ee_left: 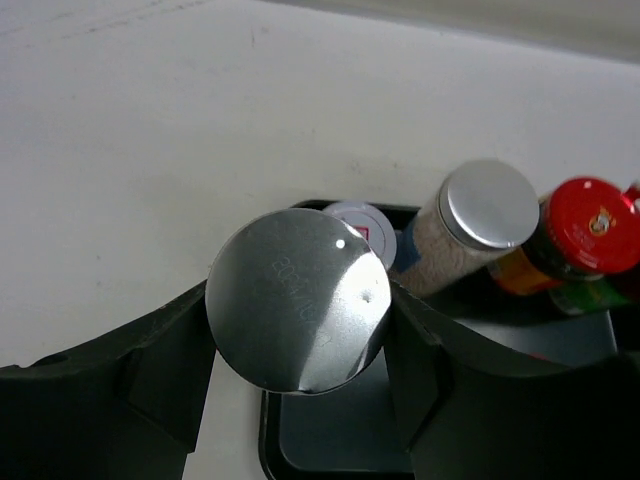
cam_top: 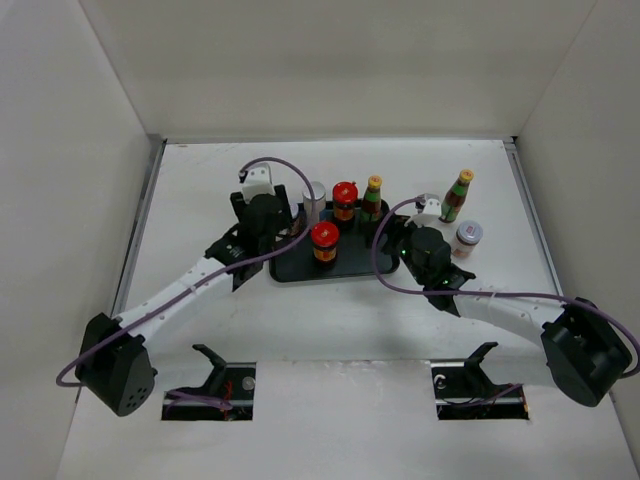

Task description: Organize the condiment bottles

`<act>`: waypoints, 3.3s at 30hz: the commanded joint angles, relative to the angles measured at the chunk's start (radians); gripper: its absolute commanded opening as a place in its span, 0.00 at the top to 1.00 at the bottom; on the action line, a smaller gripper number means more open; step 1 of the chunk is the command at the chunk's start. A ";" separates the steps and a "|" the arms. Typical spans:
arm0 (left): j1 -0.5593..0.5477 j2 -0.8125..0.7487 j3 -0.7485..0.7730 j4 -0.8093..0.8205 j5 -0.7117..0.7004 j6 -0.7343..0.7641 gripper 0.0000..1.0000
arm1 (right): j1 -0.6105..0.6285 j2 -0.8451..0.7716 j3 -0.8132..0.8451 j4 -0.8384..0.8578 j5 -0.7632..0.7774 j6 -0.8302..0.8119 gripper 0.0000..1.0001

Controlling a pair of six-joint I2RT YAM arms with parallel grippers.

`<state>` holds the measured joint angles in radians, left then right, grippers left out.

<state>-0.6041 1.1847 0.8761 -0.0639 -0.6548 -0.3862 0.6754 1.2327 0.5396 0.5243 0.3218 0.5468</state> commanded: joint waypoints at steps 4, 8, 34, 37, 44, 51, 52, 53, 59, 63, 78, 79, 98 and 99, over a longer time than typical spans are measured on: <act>-0.069 0.058 -0.055 0.142 0.037 -0.014 0.55 | 0.002 -0.012 0.019 0.031 0.013 -0.010 0.19; -0.067 0.104 -0.075 0.165 0.096 -0.040 0.54 | 0.002 -0.013 0.013 0.036 0.008 -0.008 0.23; -0.102 -0.035 -0.190 0.208 0.081 -0.055 0.08 | -0.010 -0.058 0.063 -0.038 0.026 -0.036 0.42; -0.078 -0.143 -0.279 0.301 0.044 -0.080 0.10 | -0.035 -0.059 0.105 -0.073 0.016 -0.022 0.69; 0.002 -0.348 -0.506 0.483 0.006 -0.175 0.70 | -0.116 -0.042 0.256 -0.190 0.030 -0.009 0.86; 0.108 -0.385 -0.614 0.501 0.082 -0.288 0.69 | -0.252 0.025 0.443 -0.320 0.111 -0.051 0.72; 0.115 -0.384 -0.626 0.512 0.099 -0.302 0.68 | -0.274 0.039 0.463 -0.342 0.124 -0.062 0.70; 0.125 -0.382 -0.643 0.530 0.118 -0.321 0.66 | -0.296 0.056 0.485 -0.371 0.146 -0.076 0.64; 0.191 -0.399 -0.689 0.541 0.175 -0.379 0.55 | -0.382 0.139 0.543 -0.449 0.330 -0.188 0.36; 0.206 -0.408 -0.700 0.549 0.201 -0.391 0.51 | -0.446 0.201 0.577 -0.458 0.408 -0.263 0.27; 0.203 -0.384 -0.707 0.578 0.198 -0.393 0.47 | -0.549 0.320 0.640 -0.511 0.272 -0.245 0.36; 0.208 -0.384 -0.709 0.578 0.196 -0.395 0.47 | -0.549 0.326 0.640 -0.511 0.264 -0.239 0.37; 0.197 -0.347 -0.706 0.599 0.187 -0.390 0.41 | -0.468 0.187 0.548 -0.369 0.338 -0.303 0.78; 0.197 -0.346 -0.706 0.599 0.185 -0.390 0.41 | -0.454 0.148 0.528 -0.368 0.342 -0.297 0.78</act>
<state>-0.4023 0.8402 0.1768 0.4820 -0.4603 -0.7738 0.1757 1.5272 1.0805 0.0322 0.6022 0.2752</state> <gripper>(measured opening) 0.582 0.458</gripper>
